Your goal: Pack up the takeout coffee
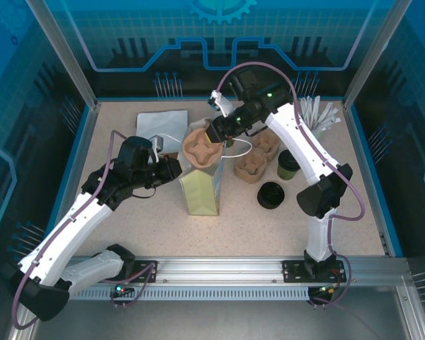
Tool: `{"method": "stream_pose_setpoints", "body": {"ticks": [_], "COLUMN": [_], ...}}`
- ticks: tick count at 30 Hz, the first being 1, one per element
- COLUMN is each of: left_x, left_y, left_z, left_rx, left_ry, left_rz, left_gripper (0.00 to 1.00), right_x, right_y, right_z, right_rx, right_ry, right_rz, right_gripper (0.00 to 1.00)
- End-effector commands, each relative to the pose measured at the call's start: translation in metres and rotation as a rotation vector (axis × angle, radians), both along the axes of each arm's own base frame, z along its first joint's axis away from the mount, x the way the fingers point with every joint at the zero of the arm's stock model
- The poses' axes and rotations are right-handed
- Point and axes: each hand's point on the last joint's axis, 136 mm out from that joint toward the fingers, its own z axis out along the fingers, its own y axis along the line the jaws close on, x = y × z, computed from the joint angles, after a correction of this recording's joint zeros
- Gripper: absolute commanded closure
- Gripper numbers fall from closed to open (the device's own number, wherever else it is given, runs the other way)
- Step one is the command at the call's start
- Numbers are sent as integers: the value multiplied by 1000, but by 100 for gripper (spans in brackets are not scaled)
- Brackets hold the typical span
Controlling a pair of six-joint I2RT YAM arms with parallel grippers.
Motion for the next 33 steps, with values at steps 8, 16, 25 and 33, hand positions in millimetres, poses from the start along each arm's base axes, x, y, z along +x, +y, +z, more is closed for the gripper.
{"method": "stream_pose_setpoints", "body": {"ticks": [8,16,25,33], "left_x": [-2,5,8,6], "left_y": [-1,-5,-16,-21], "left_z": [0,7,17,25], "left_rx": [21,20,9,-3], "left_ry": [-3,-16,-33,-48], "left_rz": [-25,-34,-74,-87], "left_gripper": [90,95,96,96], "right_x": [-3,-31,-52,-51], "right_y": [-15,-8,-5,-4], "right_z": [-18,-20,-45,-62], "right_rx": [-206,-297,-479,-556], "right_ry": [-132,-197,-208,-205], "right_rz": [74,233,359,374], "right_gripper": [66,66,65,63]}}
